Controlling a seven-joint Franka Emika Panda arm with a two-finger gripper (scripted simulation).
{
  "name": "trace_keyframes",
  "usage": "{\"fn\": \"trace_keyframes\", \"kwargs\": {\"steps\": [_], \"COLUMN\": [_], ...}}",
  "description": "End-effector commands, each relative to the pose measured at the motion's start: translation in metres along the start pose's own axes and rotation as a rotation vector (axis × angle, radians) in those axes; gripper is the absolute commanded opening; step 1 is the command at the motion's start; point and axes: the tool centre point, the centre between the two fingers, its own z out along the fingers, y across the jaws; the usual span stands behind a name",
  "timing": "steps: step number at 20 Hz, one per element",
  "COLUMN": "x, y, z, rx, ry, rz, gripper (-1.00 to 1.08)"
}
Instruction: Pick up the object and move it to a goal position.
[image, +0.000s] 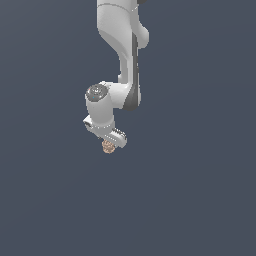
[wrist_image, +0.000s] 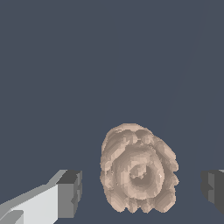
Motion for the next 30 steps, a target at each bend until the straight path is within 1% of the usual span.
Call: {"fn": "trace_keyframes", "kwargs": {"steps": [1,5,9,10,23,30], "x": [-0.001,-0.001,0.0,0.0,0.0,-0.002], "y": [0.001,0.001,0.001,0.001,-0.002,-0.021], "z": [0.013,0.027,0.032,0.032,0.028,-0.001], "rx": [-0.001,0.0,0.0,0.0,0.0,0.0], "ry": [-0.001,0.0,0.0,0.0,0.001,0.001], "rz": [0.002,0.004,0.005,0.005,0.004,0.004], "gripper": [1.0,1.0,1.0,-1.0,-1.0,-1.0]}}
